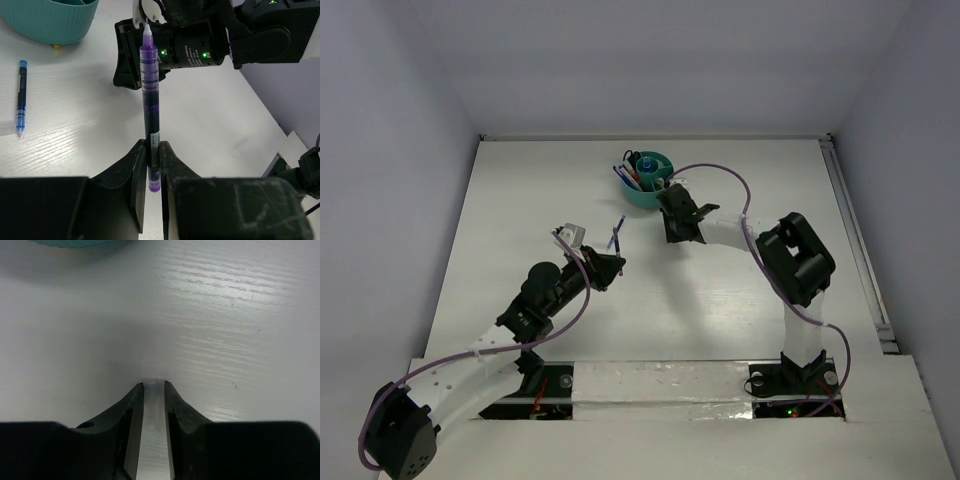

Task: Sort the stationery into containers
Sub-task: Close the pen cap on the pen.

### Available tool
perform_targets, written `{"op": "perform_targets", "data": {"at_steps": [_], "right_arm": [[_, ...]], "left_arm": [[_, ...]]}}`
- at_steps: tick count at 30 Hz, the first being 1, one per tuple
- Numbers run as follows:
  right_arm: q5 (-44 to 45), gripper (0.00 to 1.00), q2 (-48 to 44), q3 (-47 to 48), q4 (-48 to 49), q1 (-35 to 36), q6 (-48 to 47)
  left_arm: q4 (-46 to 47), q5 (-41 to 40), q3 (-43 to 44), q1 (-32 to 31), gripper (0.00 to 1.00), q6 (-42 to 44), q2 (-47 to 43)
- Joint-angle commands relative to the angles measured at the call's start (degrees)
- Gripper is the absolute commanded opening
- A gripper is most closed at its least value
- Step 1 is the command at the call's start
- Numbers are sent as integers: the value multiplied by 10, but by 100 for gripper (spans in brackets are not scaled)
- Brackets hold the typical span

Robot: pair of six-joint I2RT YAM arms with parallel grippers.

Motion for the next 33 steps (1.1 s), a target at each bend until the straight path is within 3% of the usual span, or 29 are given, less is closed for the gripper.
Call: {"op": "perform_targets", "data": {"at_steps": [1, 6, 11, 21, 33], "right_arm": [[1, 27, 35, 1, -71, -2, -4], [-18, 0, 31, -6, -65, -2, 0], [-22, 0, -17, -35, -26, -2, -1], [-116, 0, -293, -202, 211, -2, 39], [-126, 0, -389, -302, 459, 32, 150]], "left_arm": [[23, 4, -1, -2, 0, 6, -10], [24, 2, -1, -2, 0, 6, -8], [35, 8, -1, -2, 0, 5, 2], [88, 66, 6, -7, 0, -26, 76], [146, 117, 40, -29, 0, -69, 171]]}}
